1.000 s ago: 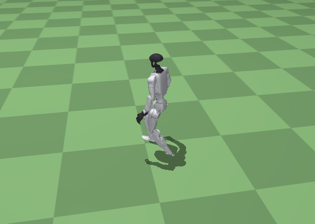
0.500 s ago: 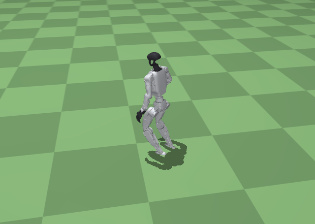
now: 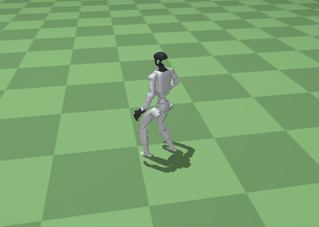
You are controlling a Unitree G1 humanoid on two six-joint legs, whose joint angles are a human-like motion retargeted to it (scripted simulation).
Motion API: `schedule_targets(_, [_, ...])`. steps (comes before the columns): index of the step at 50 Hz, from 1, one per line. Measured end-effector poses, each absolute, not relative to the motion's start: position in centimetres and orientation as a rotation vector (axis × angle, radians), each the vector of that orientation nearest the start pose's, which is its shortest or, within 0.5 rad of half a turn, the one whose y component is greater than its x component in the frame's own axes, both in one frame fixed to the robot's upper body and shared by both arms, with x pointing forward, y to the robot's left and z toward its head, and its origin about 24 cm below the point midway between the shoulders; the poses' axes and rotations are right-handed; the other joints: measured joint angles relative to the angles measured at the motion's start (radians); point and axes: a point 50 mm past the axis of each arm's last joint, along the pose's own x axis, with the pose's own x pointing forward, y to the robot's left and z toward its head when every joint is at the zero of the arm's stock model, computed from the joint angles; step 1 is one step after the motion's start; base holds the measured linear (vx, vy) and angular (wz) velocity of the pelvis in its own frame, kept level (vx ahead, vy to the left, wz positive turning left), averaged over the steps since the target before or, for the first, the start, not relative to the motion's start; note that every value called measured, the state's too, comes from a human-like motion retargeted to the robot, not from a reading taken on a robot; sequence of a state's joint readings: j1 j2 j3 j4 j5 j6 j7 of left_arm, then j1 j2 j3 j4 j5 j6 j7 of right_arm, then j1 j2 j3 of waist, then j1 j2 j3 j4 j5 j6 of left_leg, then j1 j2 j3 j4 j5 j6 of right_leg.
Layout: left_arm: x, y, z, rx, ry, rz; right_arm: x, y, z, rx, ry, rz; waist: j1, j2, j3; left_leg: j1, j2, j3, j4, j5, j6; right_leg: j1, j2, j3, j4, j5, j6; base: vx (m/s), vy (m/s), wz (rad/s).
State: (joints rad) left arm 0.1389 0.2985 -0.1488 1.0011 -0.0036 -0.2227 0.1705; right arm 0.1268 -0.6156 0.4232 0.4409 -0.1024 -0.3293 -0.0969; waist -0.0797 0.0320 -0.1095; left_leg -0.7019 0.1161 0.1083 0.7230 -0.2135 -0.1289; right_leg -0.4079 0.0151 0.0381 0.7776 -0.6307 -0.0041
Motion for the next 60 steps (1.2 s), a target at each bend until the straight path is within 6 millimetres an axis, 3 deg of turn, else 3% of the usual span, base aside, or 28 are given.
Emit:
schedule_targets(4, [11.0,25.5,-13.1,0.382,0.827,0.252,17.4,-23.1,-5.2,-0.715,0.312,0.305,-0.002,0.007,-0.013,0.014,0.003,-0.019,-0.021,0.039,-0.018,0.034,-0.002,-0.004,-0.027,-0.006,-0.012,0.10,0.05,0.30])
schedule_targets(10, [12.9,26.2,-11.2,0.345,0.667,0.410,17.2,-22.8,-5.1,-0.718,0.274,0.264,0.003,0.017,-0.013,0.005,0.011,-0.042,0.052,0.007,-0.025,0.068,-0.004,-0.016,-0.004,-0.037,-0.018,0.10,0.08,0.29])
schedule_targets(18, [16.0,27.5,-6.6,0.314,0.350,0.614,17.4,-23.0,-5.5,-0.732,0.256,0.204,0.021,0.023,-0.012,0.018,-0.004,-0.072,0.088,-0.086,-0.038,0.128,-0.008,-0.029,-0.028,-0.067,-0.016,0.12,0.08,0.29])
schedule_targets(23, [16.9,28.6,-4.2,0.308,0.203,0.725,17.1,-23.3,-6.5,-0.735,0.304,0.188,0.037,0.020,-0.010,0.018,-0.020,-0.083,0.127,-0.146,-0.044,0.156,-0.016,-0.037,-0.019,-0.088,-0.008,0.10,0.09,0.27])
schedule_targets(28, [17.0,29.8,-2.9,0.291,0.127,0.843,16.3,-23.4,-8.1,-0.723,0.387,0.185,0.055,0.012,-0.009,0.019,-0.038,-0.088,0.173,-0.197,-0.044,0.180,-0.027,-0.038,0.001,-0.109,0.001,0.09,0.08,0.26])
schedule_targets(37, [15.6,30.8,-2.6,0.226,0.093,0.993,15.3,-22.3,-9.6,-0.677,0.460,0.243,0.073,-0.014,0.000,0.010,-0.085,-0.101,0.271,-0.258,-0.032,0.197,-0.041,-0.017,0.096,-0.148,0.022,0.06,0.05,0.31])
schedule_targets(45, [15.6,30.3,-0.6,0.117,-0.049,1.046,17.8,-20.0,-6.5,-0.634,0.237,0.293,0.077,-0.022,0.001,-0.035,-0.103,-0.134,0.321,-0.296,-0.025,0.185,-0.009,0.003,0.121,-0.164,0.026,0.04,-0.01,0.35])
schedule_targets(53, [16.5,28.6,2.0,-0.043,-0.220,1.006,21.7,-16.4,0.8,-0.574,-0.177,0.317,0.090,-0.021,0.000,-0.131,-0.125,-0.210,0.376,-0.299,-0.059,0.144,0.044,-0.003,0.115,-0.180,0.024,0.01,-0.03,0.42])
schedule_targets(56, [16.4,28.0,1.1,-0.107,-0.186,1.025,22.8,-14.8,3.6,-0.548,-0.326,0.335,0.106,-0.024,-0.006,-0.179,-0.137,-0.245,0.409,-0.291,-0.083,0.130,0.062,-0.011,0.098,-0.188,0.021,0.01,0.04,0.39])
schedule_targets(60, [14.8,27.5,-3.2,-0.183,0.036,1.099,23.5,-12.6,6.0,-0.533,-0.462,0.389,0.131,-0.035,-0.021,-0.253,-0.144,-0.282,0.476,-0.291,-0.094,0.114,0.083,-0.022,0.076,-0.206,0.015,0.05,0.13,0.41])
